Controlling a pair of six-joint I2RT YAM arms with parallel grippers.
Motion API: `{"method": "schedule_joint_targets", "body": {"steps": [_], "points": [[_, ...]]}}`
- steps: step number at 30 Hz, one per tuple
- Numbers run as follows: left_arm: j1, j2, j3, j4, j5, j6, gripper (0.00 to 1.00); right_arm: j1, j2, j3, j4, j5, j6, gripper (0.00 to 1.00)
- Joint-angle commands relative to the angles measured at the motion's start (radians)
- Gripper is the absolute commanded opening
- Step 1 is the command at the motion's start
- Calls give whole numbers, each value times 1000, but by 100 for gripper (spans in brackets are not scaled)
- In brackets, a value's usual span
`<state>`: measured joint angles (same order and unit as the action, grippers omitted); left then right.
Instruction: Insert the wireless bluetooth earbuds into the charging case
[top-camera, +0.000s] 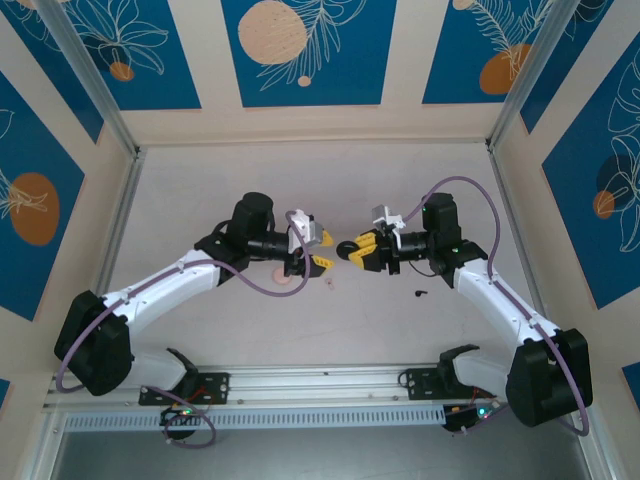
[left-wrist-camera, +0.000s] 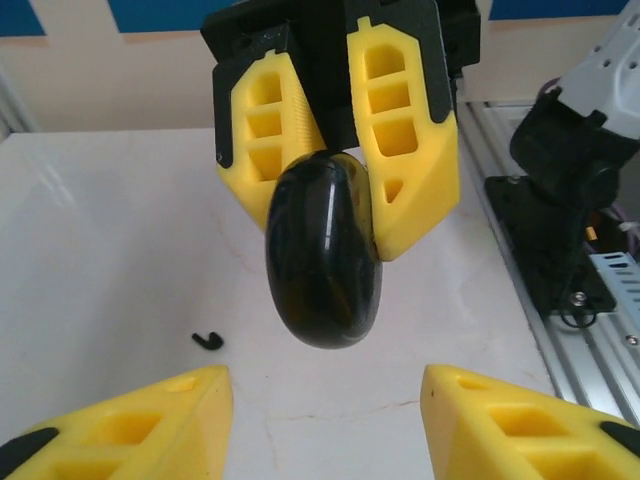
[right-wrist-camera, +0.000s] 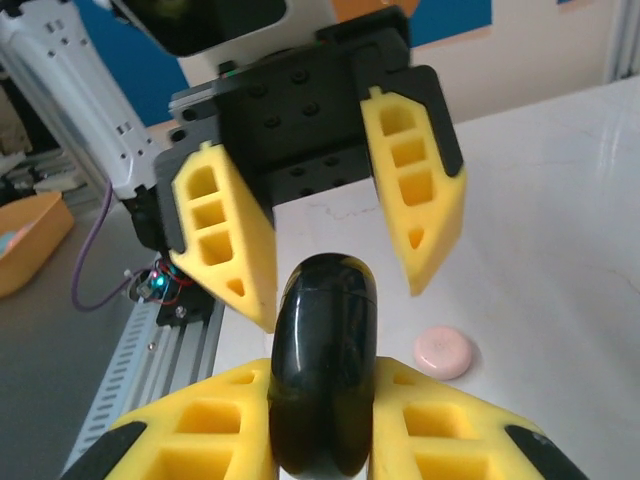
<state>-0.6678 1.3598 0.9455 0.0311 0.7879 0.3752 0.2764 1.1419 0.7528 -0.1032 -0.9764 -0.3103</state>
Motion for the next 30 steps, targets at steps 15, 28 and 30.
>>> {"method": "schedule_joint_targets", "body": {"steps": [15,28,30], "points": [[0,36,42,74,172,-48,31,48,62,87,-87,-44,-183,21],[-15,1,135,-319,-161,178,14,56,-3,107,-216,182,-262,52],[-27,20,192,-469,-265,258,14,79,-37,119,-275,291,-318,55]]}}
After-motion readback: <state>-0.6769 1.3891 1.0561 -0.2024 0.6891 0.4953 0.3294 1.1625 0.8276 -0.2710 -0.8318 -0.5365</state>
